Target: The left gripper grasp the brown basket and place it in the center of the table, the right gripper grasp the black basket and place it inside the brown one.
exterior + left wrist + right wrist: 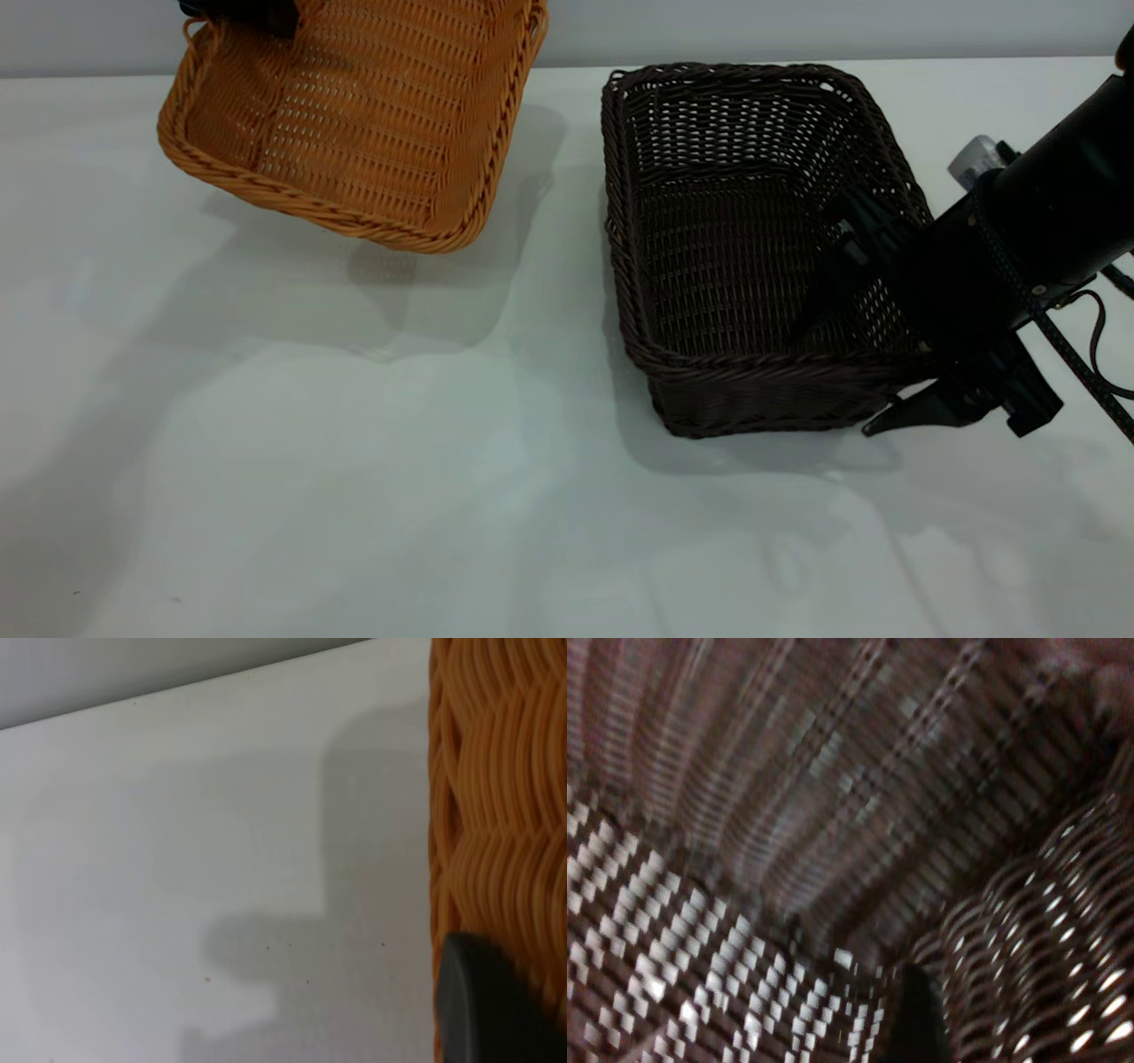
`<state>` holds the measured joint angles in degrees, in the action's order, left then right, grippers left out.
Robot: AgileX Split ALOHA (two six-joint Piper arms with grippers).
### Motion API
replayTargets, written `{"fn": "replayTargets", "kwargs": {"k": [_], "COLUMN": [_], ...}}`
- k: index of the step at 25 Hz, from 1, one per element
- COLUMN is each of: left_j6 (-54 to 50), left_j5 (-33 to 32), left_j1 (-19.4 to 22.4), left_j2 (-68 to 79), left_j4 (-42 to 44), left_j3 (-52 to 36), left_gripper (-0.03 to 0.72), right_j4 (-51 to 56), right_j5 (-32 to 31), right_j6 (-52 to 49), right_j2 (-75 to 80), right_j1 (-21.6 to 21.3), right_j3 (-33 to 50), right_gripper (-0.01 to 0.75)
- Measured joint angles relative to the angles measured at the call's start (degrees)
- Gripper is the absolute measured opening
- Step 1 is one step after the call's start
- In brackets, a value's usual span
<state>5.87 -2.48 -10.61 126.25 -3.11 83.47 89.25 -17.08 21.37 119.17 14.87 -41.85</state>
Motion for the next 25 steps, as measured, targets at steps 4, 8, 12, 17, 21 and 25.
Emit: {"fn": "replayTargets", "kwargs": {"k": [4, 8, 12, 17, 21, 25], "left_j6": [0.00, 0.12, 0.30, 5.39, 13.36, 29.58], "left_j5": [0.18, -0.52, -4.07, -9.39, -13.42, -19.79], "left_j1": [0.00, 0.00, 0.01, -0.06, -1.92, -7.11], "left_j2": [0.00, -1.48, -4.25, -7.57, -8.03, -7.53], "left_j4": [0.78, 1.04, 1.10, 1.10, 1.10, 0.31], "left_j3": [0.00, -0.05, -0.05, -0.05, -0.05, -0.05], "left_gripper": [0.084, 0.084, 0.084, 0.084, 0.084, 0.084], "right_j4": [1.21, 3.04, 1.19, -6.42, -15.25, -24.51], "right_j5": [3.46, 8.31, 9.95, 10.43, 3.39, -9.60], "right_j6": [0.23, 0.65, 5.39, 19.17, 24.24, 23.81], "right_j2": [0.05, 0.05, -0.31, -5.54, -11.44, -14.73], "right_j1": [0.00, -0.56, -5.43, -19.05, -30.06, -37.28], "right_j3": [0.00, -0.28, -0.43, -3.49, -7.26, -11.85], "right_gripper": [0.288, 0.093, 0.087, 0.086, 0.086, 0.085]}}
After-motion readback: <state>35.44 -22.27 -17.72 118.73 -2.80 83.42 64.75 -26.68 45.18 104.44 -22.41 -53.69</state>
